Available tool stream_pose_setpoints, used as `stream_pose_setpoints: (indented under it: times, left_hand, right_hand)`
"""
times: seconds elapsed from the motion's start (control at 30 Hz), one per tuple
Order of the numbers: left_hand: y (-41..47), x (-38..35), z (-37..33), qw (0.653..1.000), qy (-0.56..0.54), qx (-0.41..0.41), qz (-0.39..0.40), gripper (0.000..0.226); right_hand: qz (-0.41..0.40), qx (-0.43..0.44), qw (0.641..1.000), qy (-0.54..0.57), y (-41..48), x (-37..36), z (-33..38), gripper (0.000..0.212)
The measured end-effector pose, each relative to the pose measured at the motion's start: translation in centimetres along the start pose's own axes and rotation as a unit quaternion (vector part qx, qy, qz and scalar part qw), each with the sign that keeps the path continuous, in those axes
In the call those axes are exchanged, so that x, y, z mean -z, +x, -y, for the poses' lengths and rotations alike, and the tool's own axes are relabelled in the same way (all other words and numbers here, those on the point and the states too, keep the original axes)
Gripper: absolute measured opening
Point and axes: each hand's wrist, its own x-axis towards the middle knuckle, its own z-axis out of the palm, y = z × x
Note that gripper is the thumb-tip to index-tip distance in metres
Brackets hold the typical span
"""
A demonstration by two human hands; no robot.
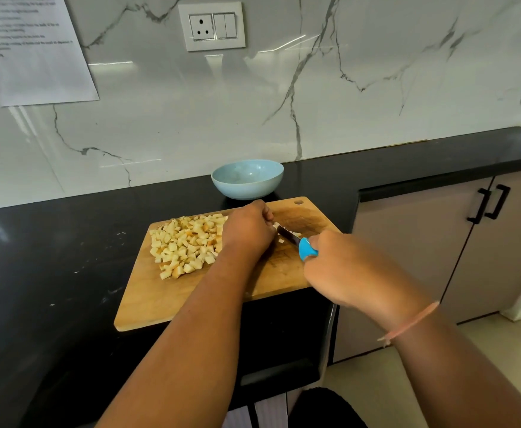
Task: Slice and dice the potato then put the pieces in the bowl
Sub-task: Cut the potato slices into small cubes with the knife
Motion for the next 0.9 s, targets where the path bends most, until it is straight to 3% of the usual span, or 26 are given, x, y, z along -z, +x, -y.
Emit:
stream_pose_setpoints:
  times: [0.17,0.3,0.5,0.67,0.83,0.9]
  left_hand:
    - [0.2,0.2,0.3,1.000,-0.010,-0.003,-0.013,0.018]
    - [0.6,0.4,0.4,0.998,-0.053,0.013,-0.026,0.022]
    - [0.8,1.0,0.8,0.993,-0.094,0.030,-0.071,0.034]
    - [1.0,1.0,1.1,0.990,-0.108,0.036,-0.078,0.034]
    - [0.7,1.4,0.9,0.990,-0.103,0.038,-0.090,0.035]
    - [0.5,1.6,0.9,0.991,-0.095,0.034,-0.093,0.036]
  right_hand:
    - [-0.032,-0.016,0.999,0.041,-0.9,0.4,-1.9,0.034]
    - [-0.039,-0.029,0.999,0.007,-1.7,-0.1,-2.1,0.037]
    - [-0.026,0.054,0.998,-0.002,-2.1,-1.6,1.0,0.038]
    - [-0.081,-0.012,0.997,-0.015,0.5,-0.6,0.1,0.028]
    - [-0.034,0.027,0.999,-0.008,0.4,-1.1,-0.2,0.032]
    - [-0.050,0.021,0.999,0.001,-0.3,-1.2,-0.7,0.032]
